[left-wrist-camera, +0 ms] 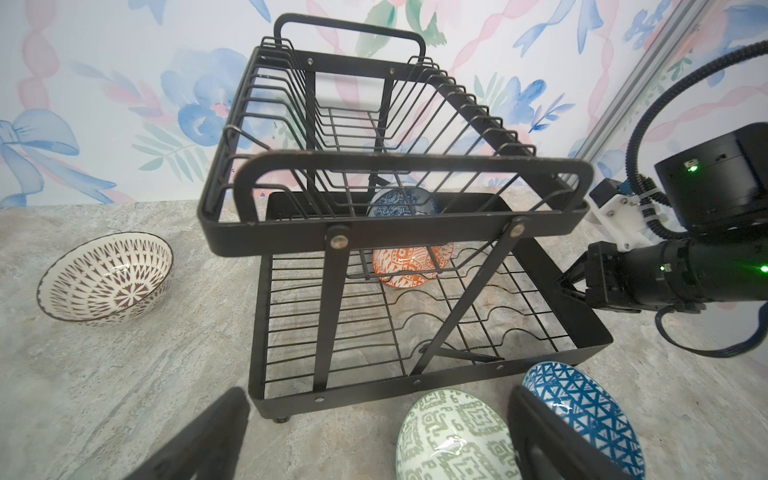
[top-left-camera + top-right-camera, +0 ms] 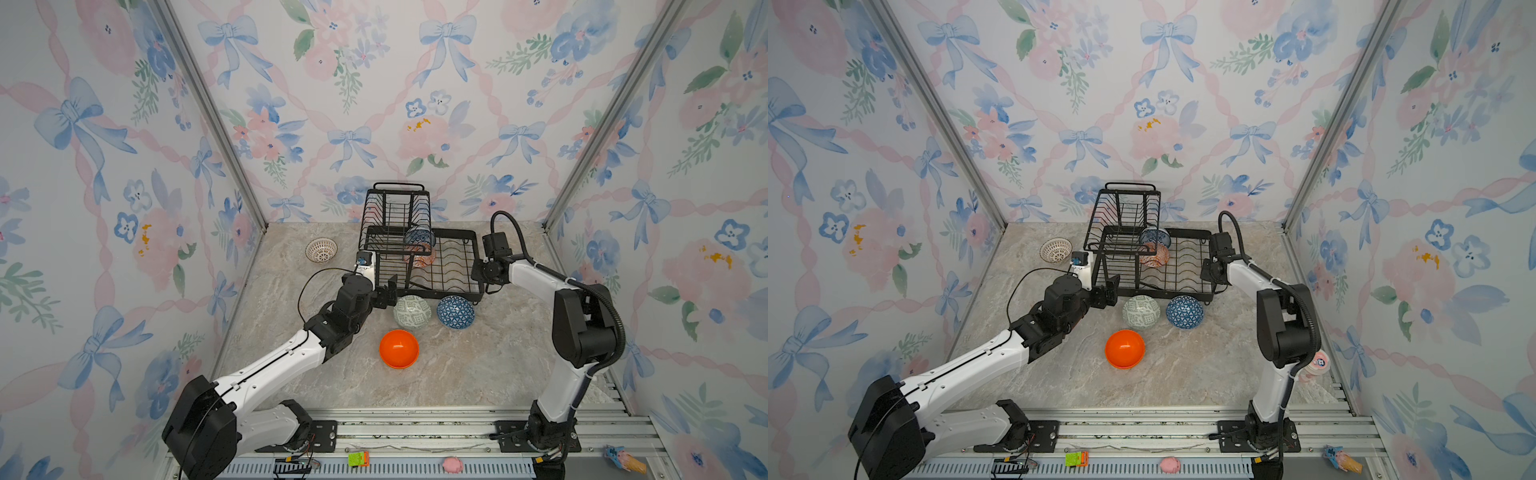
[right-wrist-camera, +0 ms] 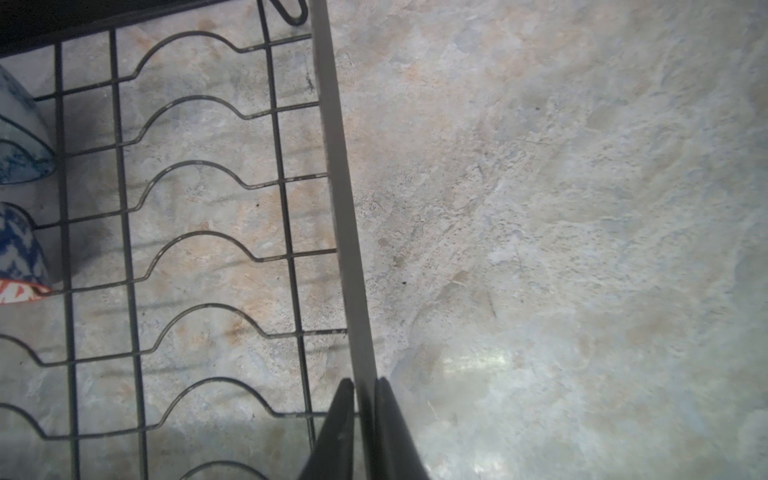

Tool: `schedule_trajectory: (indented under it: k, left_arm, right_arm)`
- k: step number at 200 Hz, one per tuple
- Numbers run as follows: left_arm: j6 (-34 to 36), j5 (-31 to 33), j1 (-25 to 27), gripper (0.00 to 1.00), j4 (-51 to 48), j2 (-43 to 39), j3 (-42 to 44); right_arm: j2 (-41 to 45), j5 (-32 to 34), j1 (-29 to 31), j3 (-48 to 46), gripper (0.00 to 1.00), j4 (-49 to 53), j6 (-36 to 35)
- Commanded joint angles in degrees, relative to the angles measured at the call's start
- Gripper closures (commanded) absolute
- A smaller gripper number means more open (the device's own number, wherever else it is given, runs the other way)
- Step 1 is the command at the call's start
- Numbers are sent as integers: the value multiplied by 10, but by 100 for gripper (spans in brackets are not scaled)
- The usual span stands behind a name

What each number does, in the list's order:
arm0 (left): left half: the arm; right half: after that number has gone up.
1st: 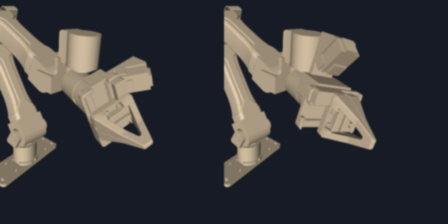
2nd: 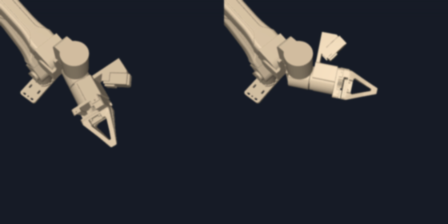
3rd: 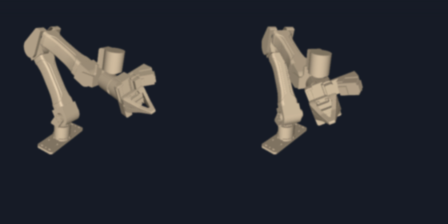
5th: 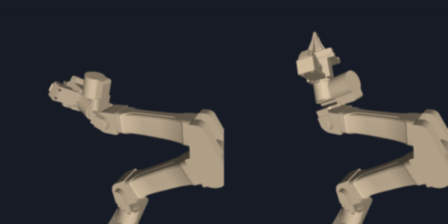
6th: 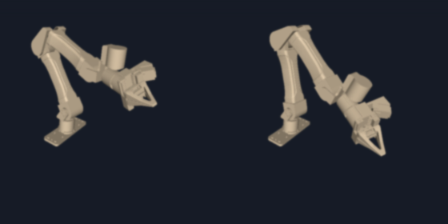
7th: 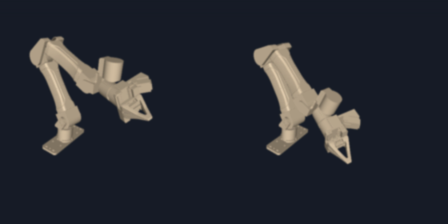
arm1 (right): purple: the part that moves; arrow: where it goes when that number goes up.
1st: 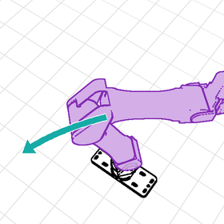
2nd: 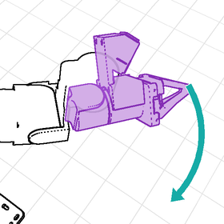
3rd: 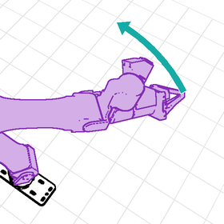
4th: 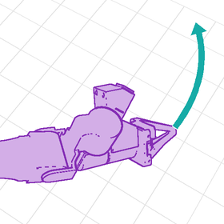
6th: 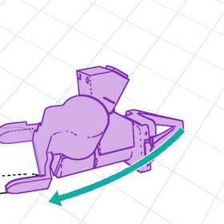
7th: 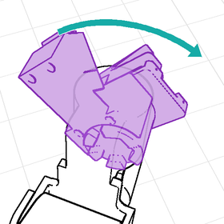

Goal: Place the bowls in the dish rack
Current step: 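Open the right gripper and withdraw it from the rack toward the table, then lower the left gripper onto the green-patterned bowl rim while right gripper waits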

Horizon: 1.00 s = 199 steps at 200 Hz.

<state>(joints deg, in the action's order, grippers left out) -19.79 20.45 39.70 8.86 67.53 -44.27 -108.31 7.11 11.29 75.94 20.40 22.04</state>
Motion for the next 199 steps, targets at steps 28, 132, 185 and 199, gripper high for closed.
schedule_trajectory:
  k: [28,132,185,199]
  left_arm:
    - [-12,-9,-3,2,-11,-13,16]
    - [-35,-23,-3,2,-39,-28,51]
    - [-39,-48,-4,2,-92,-35,49]
    - [-45,-60,-4,2,-98,-35,53]
  right_arm:
    - [-45,10,-3,72,91,23,-34]
    - [-80,11,-6,123,78,37,-39]
    - [-32,6,-7,95,47,35,-22]
    - [-12,3,-6,83,37,33,-17]
